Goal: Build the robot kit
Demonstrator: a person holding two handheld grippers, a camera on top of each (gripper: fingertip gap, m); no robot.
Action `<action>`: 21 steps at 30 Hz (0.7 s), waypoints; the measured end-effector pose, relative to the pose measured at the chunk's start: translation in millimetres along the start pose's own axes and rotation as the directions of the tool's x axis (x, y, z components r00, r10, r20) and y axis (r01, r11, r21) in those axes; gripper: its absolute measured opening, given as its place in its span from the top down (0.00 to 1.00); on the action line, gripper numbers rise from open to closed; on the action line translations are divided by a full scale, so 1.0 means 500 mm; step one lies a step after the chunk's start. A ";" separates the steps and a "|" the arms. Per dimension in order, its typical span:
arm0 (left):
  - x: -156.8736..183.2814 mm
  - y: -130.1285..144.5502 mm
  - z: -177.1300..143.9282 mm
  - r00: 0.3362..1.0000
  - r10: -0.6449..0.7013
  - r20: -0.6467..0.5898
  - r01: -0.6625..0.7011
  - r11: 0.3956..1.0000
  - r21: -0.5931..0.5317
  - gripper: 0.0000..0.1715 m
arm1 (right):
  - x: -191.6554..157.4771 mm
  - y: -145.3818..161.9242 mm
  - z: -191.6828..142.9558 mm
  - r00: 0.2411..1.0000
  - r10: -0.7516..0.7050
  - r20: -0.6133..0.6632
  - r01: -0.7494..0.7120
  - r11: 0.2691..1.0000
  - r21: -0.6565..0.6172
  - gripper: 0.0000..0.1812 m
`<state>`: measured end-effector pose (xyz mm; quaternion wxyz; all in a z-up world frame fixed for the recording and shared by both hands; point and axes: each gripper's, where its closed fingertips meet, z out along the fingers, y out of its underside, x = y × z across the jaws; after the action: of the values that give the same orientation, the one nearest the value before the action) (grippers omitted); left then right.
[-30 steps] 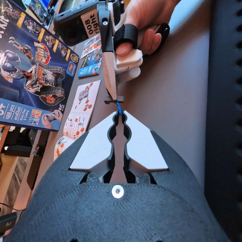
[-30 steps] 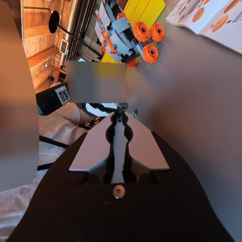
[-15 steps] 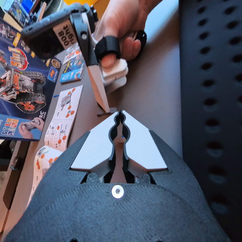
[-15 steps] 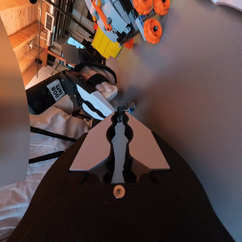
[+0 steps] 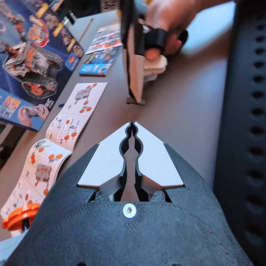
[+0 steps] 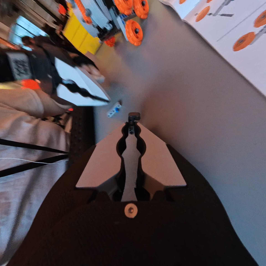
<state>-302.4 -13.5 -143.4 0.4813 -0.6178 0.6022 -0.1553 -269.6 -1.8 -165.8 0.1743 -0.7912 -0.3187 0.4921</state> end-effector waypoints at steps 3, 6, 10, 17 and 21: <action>-0.031 -0.028 -0.005 0.977 -0.213 -0.009 0.213 0.975 0.056 0.96 | 0.020 0.022 -0.014 0.992 -0.086 -0.093 0.078 0.993 -0.086 0.96; -0.052 -0.040 -0.012 0.964 -0.267 -0.002 0.266 0.960 0.091 0.92 | 0.022 0.020 -0.019 0.985 -0.119 -0.127 0.110 0.991 -0.080 0.87; -0.067 -0.040 -0.027 0.966 -0.253 0.047 0.246 0.961 0.128 0.93 | 0.035 -0.096 -0.050 0.927 -0.259 -0.270 0.277 0.961 0.028 0.80; -0.071 -0.040 -0.049 0.975 -0.201 0.098 0.185 0.970 0.157 0.95 | 0.288 -0.375 -0.091 0.670 -0.051 -0.740 0.233 0.962 0.145 0.86; -0.080 -0.039 -0.063 0.973 -0.205 0.102 0.185 0.967 0.176 0.96 | 0.347 -0.378 -0.042 0.598 -0.059 -0.799 0.167 0.985 0.052 0.86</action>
<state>-324.4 5.6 -97.3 0.5484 -0.6403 0.4933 -0.2141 -259.3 255.6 -160.6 0.3761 -0.8932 -0.2271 0.0961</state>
